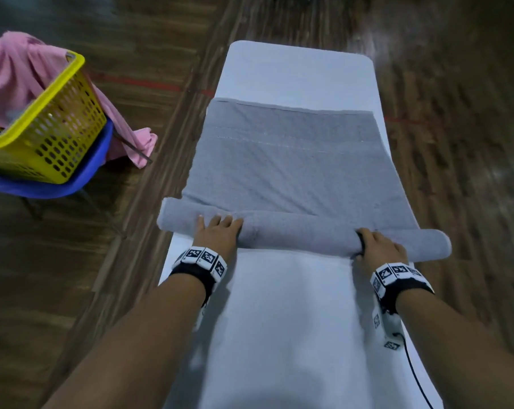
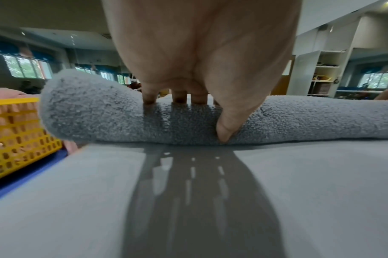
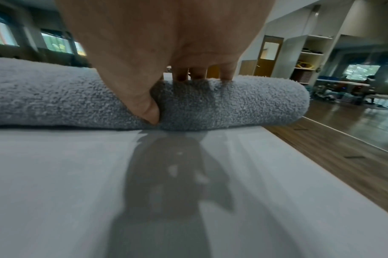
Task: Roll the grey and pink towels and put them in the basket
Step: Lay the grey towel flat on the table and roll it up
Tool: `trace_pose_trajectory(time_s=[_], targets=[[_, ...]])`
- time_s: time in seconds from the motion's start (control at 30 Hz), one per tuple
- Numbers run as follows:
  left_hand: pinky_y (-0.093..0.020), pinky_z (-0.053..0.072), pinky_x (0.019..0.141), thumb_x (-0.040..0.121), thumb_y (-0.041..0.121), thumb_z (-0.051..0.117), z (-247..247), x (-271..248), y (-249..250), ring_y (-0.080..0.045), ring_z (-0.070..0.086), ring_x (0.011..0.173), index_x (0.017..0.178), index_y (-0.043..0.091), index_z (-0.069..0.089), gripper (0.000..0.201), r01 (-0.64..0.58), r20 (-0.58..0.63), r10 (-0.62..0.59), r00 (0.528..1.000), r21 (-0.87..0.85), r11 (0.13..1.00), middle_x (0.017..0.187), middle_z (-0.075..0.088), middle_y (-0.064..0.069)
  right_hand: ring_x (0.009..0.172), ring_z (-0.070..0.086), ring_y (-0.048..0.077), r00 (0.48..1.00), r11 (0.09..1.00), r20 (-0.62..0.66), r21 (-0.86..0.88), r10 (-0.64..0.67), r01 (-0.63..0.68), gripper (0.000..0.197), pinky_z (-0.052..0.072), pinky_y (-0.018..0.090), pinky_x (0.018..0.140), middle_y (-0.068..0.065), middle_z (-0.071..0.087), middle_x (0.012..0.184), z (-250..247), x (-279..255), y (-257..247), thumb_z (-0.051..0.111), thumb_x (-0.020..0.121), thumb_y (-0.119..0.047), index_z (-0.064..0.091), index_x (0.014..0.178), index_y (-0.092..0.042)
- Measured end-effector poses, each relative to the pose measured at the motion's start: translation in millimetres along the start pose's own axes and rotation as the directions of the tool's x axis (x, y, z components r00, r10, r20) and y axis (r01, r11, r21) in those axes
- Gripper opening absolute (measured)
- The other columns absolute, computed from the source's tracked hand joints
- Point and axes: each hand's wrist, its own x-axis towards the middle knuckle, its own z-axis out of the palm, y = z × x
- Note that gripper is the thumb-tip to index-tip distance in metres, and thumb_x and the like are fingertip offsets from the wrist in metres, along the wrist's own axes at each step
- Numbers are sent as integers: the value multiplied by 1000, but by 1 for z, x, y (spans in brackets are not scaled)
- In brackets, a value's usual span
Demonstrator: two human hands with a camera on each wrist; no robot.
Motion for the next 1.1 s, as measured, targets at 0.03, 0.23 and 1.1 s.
trace_pose_trajectory(time_s=[0.03,0.23,1.1], targets=[[-60,6,115,93,10,36,2,-4,10,-24,28,140,147,29,26,58,-26,5,26,1000,1,1000,150,37,0,111,55,29,1000,1000,-12,9,29,-29,54,36,43,98,4,56,123,5,-13,8,61,78,-32,40,128,-33],[-57,13,114,86,16,52,9,-27,37,-25,38,133,143,30,32,62,-153,9,153,988,62,986,143,46,2,113,54,27,991,990,-2,41,137,-137,56,38,43,99,3,55,127,28,-82,41,57,79,-32,40,133,-31],[-47,33,98,88,35,55,24,-148,26,-30,57,102,119,28,60,31,-119,-227,159,961,178,977,109,68,-2,92,57,29,955,991,-267,-53,-132,122,21,40,39,82,6,60,103,20,-155,47,52,90,-34,57,104,-20]])
